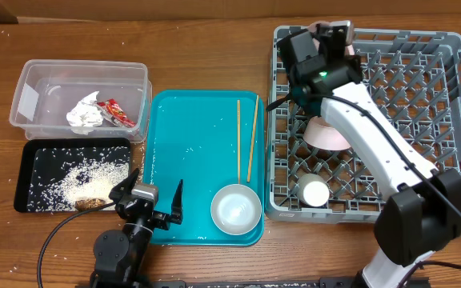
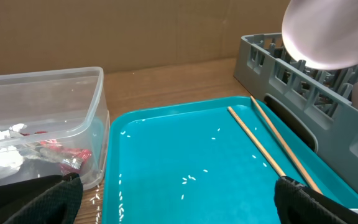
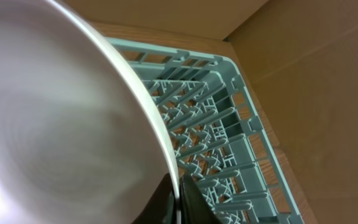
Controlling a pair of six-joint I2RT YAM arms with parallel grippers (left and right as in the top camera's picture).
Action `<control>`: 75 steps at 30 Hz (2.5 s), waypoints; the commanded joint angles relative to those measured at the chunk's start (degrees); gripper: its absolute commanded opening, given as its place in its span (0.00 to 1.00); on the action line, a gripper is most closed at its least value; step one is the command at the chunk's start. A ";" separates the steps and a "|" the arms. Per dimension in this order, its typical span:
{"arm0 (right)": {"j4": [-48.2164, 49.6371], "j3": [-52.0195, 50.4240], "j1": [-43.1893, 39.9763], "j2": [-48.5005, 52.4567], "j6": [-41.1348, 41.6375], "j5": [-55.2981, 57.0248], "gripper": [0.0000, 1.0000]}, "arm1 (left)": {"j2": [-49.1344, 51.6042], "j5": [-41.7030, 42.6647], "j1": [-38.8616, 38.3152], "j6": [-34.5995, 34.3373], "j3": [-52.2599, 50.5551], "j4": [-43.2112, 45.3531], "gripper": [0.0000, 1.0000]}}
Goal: Sort waste into correct bins and load items into the dishwasher
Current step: 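Carry the white plate with the right gripper and stand it in the rack, then reach the right gripper to the white bowl on the teal tray and grasp it, then carry the white bowl with the right gripper and place it in the rack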
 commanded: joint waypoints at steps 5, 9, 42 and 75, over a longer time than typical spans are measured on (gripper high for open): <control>-2.78 0.22 4.20 -0.31 -1.18 0.42 0.38 | -0.52 0.55 -0.37 -0.35 -0.22 0.04 1.00; -4.63 0.26 7.93 -0.81 -0.87 0.42 0.42 | -0.52 0.55 -0.37 -0.35 -0.22 0.04 1.00; -0.76 -21.46 17.75 -1.75 -23.47 -73.55 0.43 | -0.52 0.55 -0.37 -0.35 -0.22 0.04 1.00; -39.34 2.25 -5.60 -17.35 36.35 -6.82 0.04 | -0.52 0.55 -0.37 -0.35 -0.22 0.04 1.00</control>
